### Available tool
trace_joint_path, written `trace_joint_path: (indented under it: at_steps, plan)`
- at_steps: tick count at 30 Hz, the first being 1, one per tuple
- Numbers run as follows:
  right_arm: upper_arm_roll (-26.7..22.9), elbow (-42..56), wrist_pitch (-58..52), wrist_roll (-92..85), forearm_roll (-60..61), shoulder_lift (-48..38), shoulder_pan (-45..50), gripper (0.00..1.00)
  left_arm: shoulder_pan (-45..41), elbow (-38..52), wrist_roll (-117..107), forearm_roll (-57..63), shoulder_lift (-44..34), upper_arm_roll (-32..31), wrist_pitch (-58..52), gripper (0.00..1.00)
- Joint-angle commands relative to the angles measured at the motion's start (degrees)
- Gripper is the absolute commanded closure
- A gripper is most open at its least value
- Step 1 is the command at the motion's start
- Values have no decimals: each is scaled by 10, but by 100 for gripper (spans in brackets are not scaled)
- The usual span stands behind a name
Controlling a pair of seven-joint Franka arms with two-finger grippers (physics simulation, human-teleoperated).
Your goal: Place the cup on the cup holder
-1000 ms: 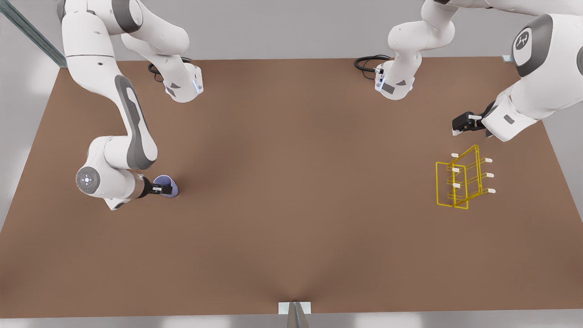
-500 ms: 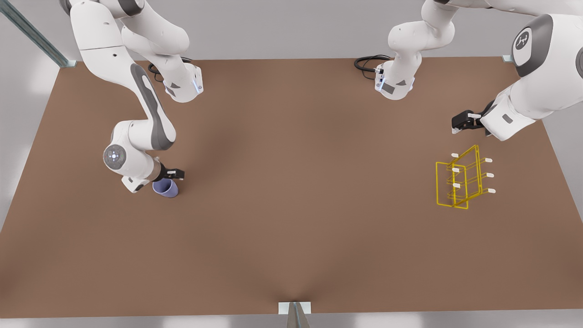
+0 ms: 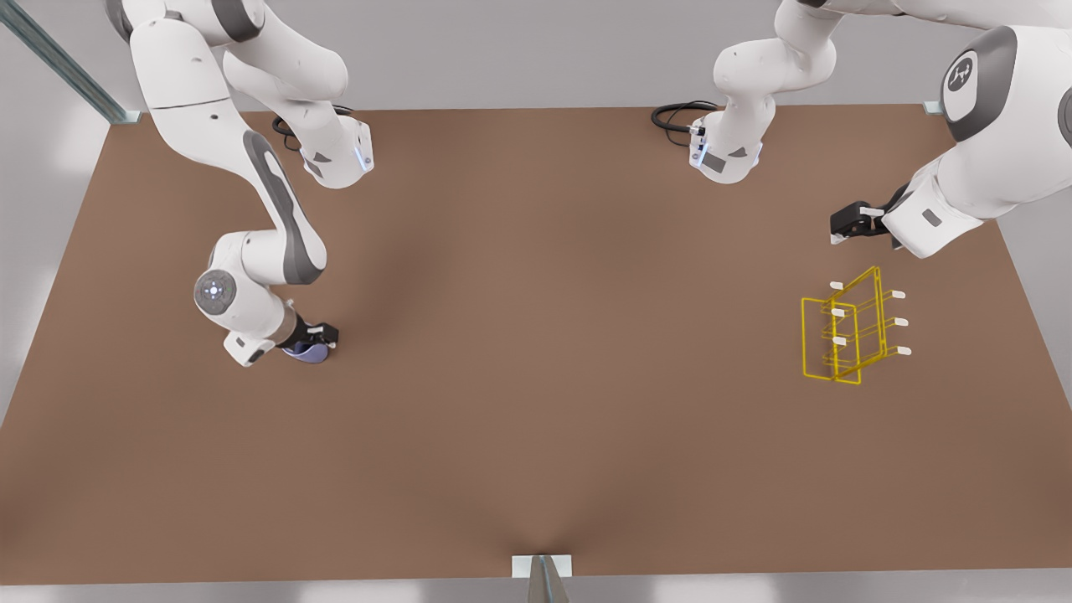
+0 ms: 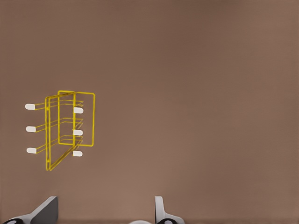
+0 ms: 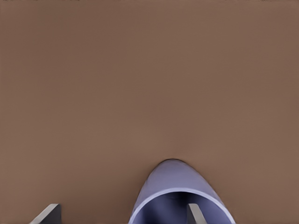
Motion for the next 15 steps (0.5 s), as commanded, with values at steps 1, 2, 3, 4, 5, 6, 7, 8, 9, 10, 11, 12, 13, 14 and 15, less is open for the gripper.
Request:
trace_joint_path:
  at_steps: [1,2,3,4,5,6,7,8,9,10,11,12,13,14,15]
  plan:
    - [0,0,13,-17,1,1,0,0,0,0,4,0,-1,-1,-1,0]
    - [0,0,13,-17,1,2,0,0,0,0,4,0,-1,0,-1,0]
    - [0,0,13,-17,1,4,1,0,0,0,4,0,-1,0,-1,0]
    - [0,0,13,-16,1,7,1,0,0,0,4,0,-1,-1,-1,0]
    - [0,0,13,-16,0,12,2,0,0,0,4,0,-1,0,-1,0]
    - [0,0,14,-15,0,18,2,0,0,-2,5,0,0,-1,-1,0]
    - [-1,0,14,-15,0,22,1,0,0,-2,5,0,3,0,-1,0]
    - [-1,1,15,-15,0,27,1,0,0,-2,5,0,3,-1,-1,0]
    - [-1,2,16,-14,0,34,1,0,-1,-2,5,0,4,-1,0,0]
    - [-1,2,19,-3,0,35,3,0,-1,-2,5,0,7,-1,1,0]
    - [0,2,19,0,-5,35,3,0,-1,-2,5,0,8,-1,1,0]
    - [-1,3,19,4,-12,36,2,0,-1,-2,5,0,8,-1,-1,0]
    - [0,3,19,4,-12,36,2,9,-1,-2,5,0,7,-1,-1,0]
    - [-1,3,19,3,-12,36,1,21,-1,-2,5,0,8,-1,-1,0]
    - [0,3,19,4,-12,36,2,25,-1,-2,5,0,8,-1,-1,0]
